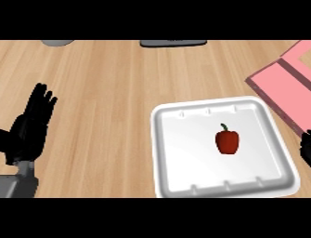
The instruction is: Pick the bell pepper from the tray and place it in the cardboard box
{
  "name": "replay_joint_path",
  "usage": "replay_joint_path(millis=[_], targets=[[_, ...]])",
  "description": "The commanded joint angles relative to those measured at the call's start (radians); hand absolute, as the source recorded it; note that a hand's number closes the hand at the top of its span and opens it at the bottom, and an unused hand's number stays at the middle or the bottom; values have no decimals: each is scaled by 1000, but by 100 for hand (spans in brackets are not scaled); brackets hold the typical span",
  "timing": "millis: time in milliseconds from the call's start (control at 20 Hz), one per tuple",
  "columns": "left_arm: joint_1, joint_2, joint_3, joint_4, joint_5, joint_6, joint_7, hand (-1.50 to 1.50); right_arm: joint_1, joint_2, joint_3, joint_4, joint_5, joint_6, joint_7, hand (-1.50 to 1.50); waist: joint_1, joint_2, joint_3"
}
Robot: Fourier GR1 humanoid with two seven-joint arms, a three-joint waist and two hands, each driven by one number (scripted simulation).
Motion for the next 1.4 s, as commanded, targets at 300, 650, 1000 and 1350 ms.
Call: replay_joint_path(millis=[300, 650, 1000, 1350], targets=[[52, 19, -51, -231, -43, 68, 177, 0, 265, -186, -15, -228, 209, -119, 79, -150, 56, -5, 0], [-25, -23, -78, -134, -54, 57, 150, 0, 306, -511, 83, -401, 231, 164, 459, -150, 60, 6, -6], [14, -26, -63, -171, -80, 60, 141, 0, 276, -537, 69, -715, 175, 221, 805, -150, 51, -1, 0], [40, -33, -53, -246, -89, 51, 193, 0, -73, -412, 210, -651, 276, 258, 1043, -150, 73, 2, 1]])
